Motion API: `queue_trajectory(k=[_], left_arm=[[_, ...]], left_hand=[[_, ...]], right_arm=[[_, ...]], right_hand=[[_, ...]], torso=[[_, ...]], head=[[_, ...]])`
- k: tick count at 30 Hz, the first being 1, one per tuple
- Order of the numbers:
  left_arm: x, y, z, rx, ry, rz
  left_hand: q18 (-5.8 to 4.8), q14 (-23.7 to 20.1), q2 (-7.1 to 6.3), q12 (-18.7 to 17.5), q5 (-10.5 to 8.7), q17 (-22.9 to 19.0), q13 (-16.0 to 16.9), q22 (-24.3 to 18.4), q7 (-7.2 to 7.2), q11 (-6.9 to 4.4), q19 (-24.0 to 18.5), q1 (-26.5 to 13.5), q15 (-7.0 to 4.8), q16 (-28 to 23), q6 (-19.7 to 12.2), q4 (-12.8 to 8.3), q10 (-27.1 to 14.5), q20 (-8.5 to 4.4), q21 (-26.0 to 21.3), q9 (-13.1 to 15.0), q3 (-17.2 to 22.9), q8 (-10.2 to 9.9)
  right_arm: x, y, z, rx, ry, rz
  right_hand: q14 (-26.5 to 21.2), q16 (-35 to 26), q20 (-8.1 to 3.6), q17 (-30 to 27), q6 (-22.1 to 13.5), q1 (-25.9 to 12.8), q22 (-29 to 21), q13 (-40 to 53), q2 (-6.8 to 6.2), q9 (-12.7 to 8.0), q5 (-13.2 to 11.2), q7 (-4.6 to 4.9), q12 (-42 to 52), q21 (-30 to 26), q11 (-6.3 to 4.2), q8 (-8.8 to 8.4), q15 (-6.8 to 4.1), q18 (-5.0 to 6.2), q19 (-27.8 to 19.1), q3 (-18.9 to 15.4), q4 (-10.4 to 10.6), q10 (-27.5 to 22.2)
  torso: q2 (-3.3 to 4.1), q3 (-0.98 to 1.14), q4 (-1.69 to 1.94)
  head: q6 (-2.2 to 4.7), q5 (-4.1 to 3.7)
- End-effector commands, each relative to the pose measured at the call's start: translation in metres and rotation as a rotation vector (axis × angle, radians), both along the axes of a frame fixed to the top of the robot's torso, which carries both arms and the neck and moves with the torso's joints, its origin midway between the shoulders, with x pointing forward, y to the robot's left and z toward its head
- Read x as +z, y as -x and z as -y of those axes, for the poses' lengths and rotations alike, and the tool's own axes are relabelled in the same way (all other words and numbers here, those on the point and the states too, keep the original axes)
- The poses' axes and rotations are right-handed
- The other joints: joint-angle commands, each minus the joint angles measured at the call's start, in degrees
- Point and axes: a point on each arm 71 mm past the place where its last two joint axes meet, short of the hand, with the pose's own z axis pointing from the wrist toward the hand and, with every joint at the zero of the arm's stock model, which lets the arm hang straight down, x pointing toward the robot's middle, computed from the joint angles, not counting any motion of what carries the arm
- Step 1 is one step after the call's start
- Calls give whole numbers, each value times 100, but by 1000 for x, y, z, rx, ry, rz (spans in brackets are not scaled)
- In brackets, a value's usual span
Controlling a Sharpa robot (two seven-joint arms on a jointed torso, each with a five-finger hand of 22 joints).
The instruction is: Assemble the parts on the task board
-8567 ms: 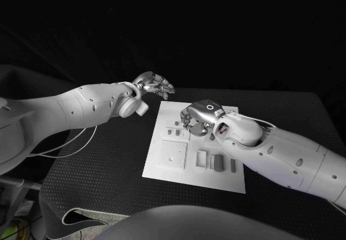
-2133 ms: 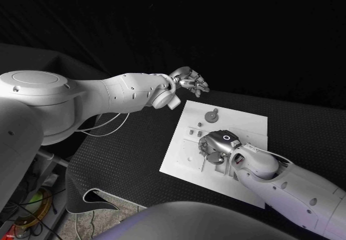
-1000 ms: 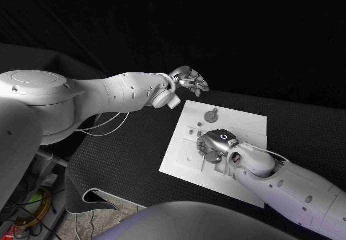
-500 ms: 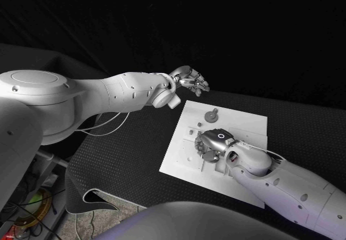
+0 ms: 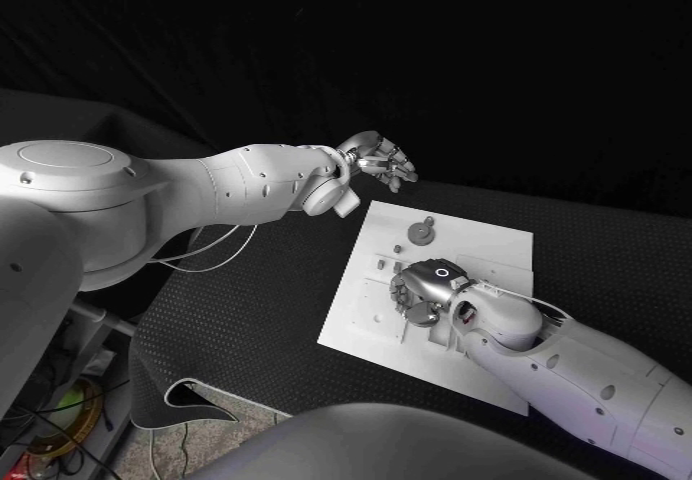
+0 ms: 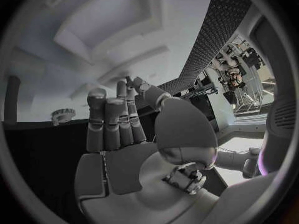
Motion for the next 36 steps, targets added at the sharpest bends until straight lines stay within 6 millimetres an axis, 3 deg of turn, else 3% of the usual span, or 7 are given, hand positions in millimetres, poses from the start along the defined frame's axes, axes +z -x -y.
queue_trajectory(k=[1,13,24,33,36], left_arm=[[1,0,2,-16,5,1],[1,0,2,-13,4,1],[1,0,1,-11,3,1],[2,0,-9,10,-5,5],[2,0,-12,13,-5,8]], left_hand=[[95,47,6,19,-21,8,-9,-5,-10,13,43,69,-8,-34,-30,0,-29,0,-20,-6,-29,29],[95,47,4,18,-22,13,-12,-8,-10,14,42,65,-8,-40,-32,0,-30,1,-21,-7,-32,29],[93,40,0,15,-22,18,-17,-13,-8,16,35,63,-4,-52,-37,-1,-36,3,-26,-9,-35,27],[93,40,1,15,-22,22,-19,-16,-8,16,34,66,-4,-57,-38,-2,-37,3,-27,-10,-34,27],[95,41,6,16,-21,27,-22,-18,-9,16,34,80,-5,-61,-38,-5,-37,2,-27,-10,-28,28]], right_arm=[[-3,0,2,0,7,-21],[-1,-3,5,-25,-33,-18],[6,-2,12,-32,-82,8],[47,-15,29,-86,-218,38],[70,-25,38,-123,-270,54]], right_hand=[[-72,-21,11,15,-73,-44,69,-3,-109,-11,11,26,-42,-31,30,-45,-15,363,-41,-60,0,472],[-224,10,55,94,-721,-113,64,-72,-327,-128,10,310,-405,-102,297,-392,241,363,-127,-330,-43,-169],[-270,30,72,117,-840,-81,67,-67,-389,-143,11,358,-455,-116,344,-438,287,363,-147,-356,-27,-277],[-240,61,65,131,-829,-43,74,-45,-434,-133,11,354,-440,-94,340,-418,284,363,-111,-361,-15,-264],[-210,81,57,137,-823,-54,78,-27,-462,-126,11,348,-423,-76,331,-406,275,363,-78,-369,28,-240]], torso=[[0,1,4],[1,-1,0],[-6,2,1],[-9,8,-32],[-10,13,-48]], head=[[1,-29],[1,-47],[1,-74],[1,-153],[1,-232]])
